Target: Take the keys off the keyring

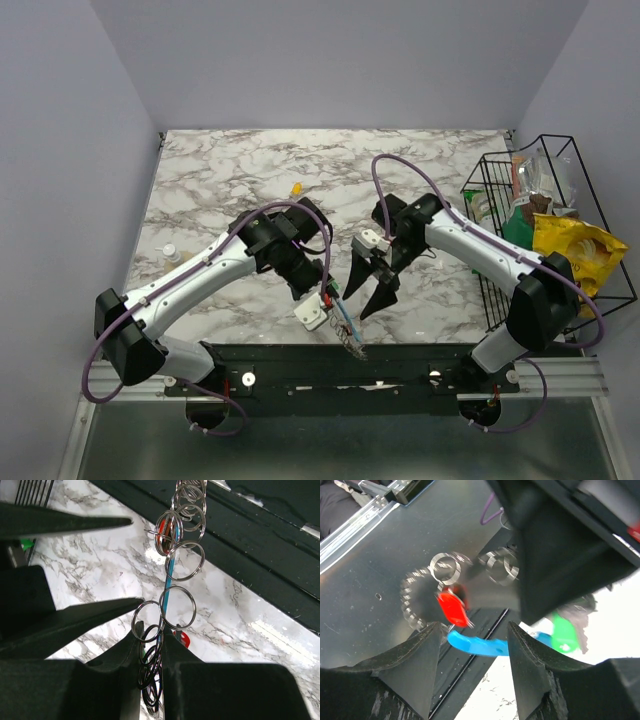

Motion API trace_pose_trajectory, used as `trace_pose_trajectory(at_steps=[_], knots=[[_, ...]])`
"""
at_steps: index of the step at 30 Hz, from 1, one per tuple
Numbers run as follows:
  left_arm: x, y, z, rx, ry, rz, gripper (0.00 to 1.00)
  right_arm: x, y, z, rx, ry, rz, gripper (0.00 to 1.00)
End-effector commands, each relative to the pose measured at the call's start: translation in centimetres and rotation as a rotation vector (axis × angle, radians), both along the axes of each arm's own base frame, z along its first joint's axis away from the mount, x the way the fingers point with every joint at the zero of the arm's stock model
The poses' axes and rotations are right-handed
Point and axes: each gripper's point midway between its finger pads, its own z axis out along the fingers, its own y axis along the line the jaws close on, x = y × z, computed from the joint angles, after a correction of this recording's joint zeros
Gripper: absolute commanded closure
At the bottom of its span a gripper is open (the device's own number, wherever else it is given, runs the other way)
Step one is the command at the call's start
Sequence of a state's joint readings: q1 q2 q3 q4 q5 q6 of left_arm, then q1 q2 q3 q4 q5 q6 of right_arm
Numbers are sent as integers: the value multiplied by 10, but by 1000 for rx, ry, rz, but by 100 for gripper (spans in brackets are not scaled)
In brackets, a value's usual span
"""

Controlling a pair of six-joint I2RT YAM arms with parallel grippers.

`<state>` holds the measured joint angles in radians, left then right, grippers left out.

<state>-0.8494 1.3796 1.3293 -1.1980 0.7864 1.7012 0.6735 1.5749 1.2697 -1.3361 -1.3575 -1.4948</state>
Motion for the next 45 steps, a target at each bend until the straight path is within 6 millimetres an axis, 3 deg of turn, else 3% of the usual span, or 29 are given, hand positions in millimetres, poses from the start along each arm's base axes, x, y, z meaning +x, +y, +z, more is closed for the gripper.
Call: trace_pose_trajectory(at_steps=[1, 11, 22, 31, 35, 41, 45], knots=[[5, -6, 15, -52, 5, -18, 100, -34, -12, 8, -78, 156, 37, 37], [17, -3, 20, -70, -40, 4, 100, -36, -10, 2, -98, 194, 44, 39], [16, -4, 21, -79, -15, 20, 100, -47, 4, -2, -118, 254, 98, 42], [4, 2, 15, -22, 76, 1, 100, -39, 15, -19, -171, 336, 91, 45], [3, 2, 13, -18, 82, 0, 100, -38, 18, -12, -150, 341, 86, 46], [1, 5, 10, -9, 83, -1, 100, -42, 14, -13, -156, 323, 93, 56], [2, 5, 10, -8, 77, 2, 100, -40, 15, -12, -158, 331, 89, 71]])
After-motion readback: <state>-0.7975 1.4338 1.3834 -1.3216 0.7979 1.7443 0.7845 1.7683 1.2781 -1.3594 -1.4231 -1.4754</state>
